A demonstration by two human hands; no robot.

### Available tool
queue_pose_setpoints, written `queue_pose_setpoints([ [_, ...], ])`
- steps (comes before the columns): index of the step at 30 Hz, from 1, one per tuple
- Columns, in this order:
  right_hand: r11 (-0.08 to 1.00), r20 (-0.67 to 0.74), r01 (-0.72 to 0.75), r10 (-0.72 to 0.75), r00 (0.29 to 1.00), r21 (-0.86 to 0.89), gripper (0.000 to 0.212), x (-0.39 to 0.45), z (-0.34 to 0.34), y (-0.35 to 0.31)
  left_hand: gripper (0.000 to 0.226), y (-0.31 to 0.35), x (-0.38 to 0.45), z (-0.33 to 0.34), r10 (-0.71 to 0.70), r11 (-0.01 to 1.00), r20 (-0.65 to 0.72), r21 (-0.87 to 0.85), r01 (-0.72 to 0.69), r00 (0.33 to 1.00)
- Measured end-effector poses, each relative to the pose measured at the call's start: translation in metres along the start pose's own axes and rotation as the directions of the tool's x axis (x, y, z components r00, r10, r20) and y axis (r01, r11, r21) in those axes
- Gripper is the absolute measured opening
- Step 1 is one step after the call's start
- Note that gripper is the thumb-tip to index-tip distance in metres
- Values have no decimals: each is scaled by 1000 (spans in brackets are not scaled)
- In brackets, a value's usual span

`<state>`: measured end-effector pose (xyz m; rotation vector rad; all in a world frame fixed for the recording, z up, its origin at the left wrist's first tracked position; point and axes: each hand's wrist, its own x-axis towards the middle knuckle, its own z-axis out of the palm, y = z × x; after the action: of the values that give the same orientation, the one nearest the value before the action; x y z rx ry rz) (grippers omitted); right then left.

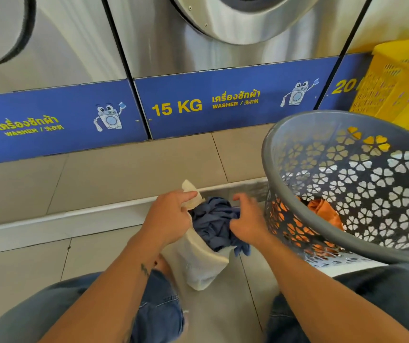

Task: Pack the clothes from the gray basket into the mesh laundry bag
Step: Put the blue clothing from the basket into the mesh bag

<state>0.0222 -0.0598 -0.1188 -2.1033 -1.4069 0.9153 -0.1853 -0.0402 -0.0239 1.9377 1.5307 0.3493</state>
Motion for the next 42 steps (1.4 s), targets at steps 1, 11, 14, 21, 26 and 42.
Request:
queue_pose_setpoints([
  [1, 998, 73, -69, 68, 995, 10, 69, 4, 2, 7, 52, 2, -1, 0, 12, 1000, -4, 25, -12, 1000],
  [11, 846, 302, -382, 279, 911, 372, 23, 10, 25, 17, 54, 2, 3, -1, 48, 989, 18, 139, -50, 999],
  [14, 883, 196, -286, 227, 954, 371, 12, 9, 22, 2, 54, 0, 7, 2, 43, 992, 15, 118, -44, 999],
  [21, 926, 29, 105, -124, 992, 363, 20, -19, 1, -50, 45, -4, 8, 3, -20, 999, -74, -39, 17, 997],
  [26, 925, 196, 130, -210, 958, 356, 22, -43, 39, -67, 42, -4, 6, -1, -109, 970, -141, -233, 74, 984],
  [42, 988, 10, -86, 86, 996, 126, 63, -6, -5, -3, 45, -2, 8, 5, 51, 992, -66, 116, -43, 997],
])
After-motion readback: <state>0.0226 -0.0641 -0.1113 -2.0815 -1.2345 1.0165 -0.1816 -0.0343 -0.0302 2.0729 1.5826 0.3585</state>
